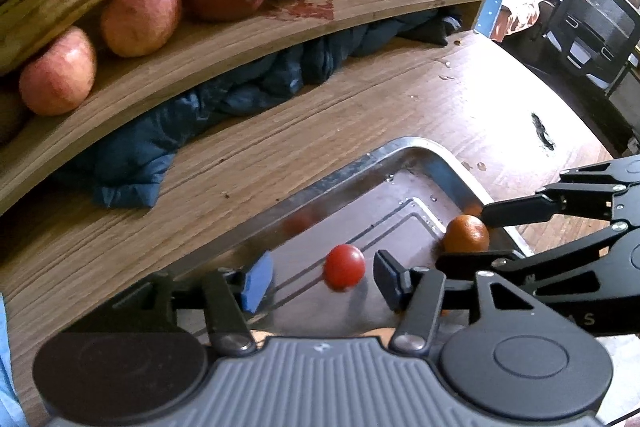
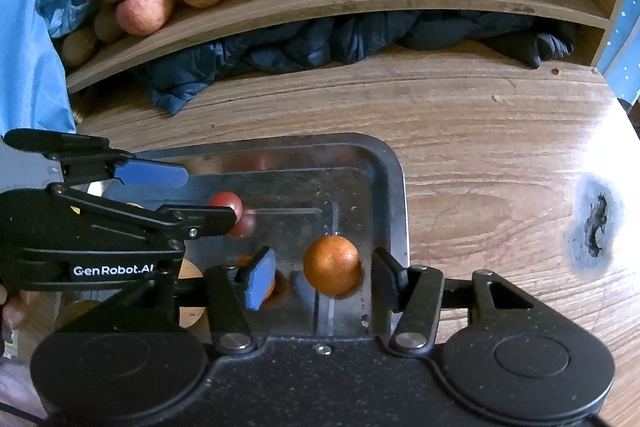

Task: Organize fruits

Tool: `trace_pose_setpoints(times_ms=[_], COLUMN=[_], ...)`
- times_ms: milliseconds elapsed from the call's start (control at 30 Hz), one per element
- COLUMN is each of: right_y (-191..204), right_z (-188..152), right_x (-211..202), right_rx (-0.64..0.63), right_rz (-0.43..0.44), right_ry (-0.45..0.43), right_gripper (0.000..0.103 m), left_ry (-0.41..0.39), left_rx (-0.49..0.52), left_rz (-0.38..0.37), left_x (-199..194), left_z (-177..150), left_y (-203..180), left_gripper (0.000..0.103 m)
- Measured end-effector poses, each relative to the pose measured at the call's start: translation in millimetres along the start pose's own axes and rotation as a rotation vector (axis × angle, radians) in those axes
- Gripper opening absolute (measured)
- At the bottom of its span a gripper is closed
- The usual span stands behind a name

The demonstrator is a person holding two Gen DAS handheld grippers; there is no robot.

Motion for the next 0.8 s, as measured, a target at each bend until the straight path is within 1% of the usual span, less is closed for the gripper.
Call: trace_pose_setpoints(times_ms=[100, 333, 633, 800], right_y=[2.1, 5.8, 9.1, 10.6], right_z=[0.9, 4.1, 6.5, 5.7], right_x=[-0.8, -1.7, -2.3, -2.9], right_rx=[-0.009, -0.028, -0.044, -0.043], right_rz=[-0.003, -0.01, -0.015, -0.021], right_ry=[-0.002, -0.01, -0.013, -0.015], right_gripper=[0.062, 0.067, 0.075, 0.083], left_ry=[-0.002, 0.0, -0.01, -0.009], left_rx=[-0.011, -0.045, -0.08, -0.098], left_rz=[0.01, 0.021, 0.054, 0.062], left_x=[-0.9, -2.9, -7.0, -7.8], left_z=[-1.0, -3.1, -5.8, -8.1], left_y=[3.5, 11.2, 25.1, 31.0], left_gripper=[0.066, 0.069, 0.079, 0.086])
Point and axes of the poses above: each gripper's, at about its wrist camera, not at the fingertips, and x roughly the way its jaws point, y to its left, z to its top, the point moved 5 cm from there along x, roughly the way its jaws point, and after that the axes turned 13 degrees about z, right-handed, at the moved point
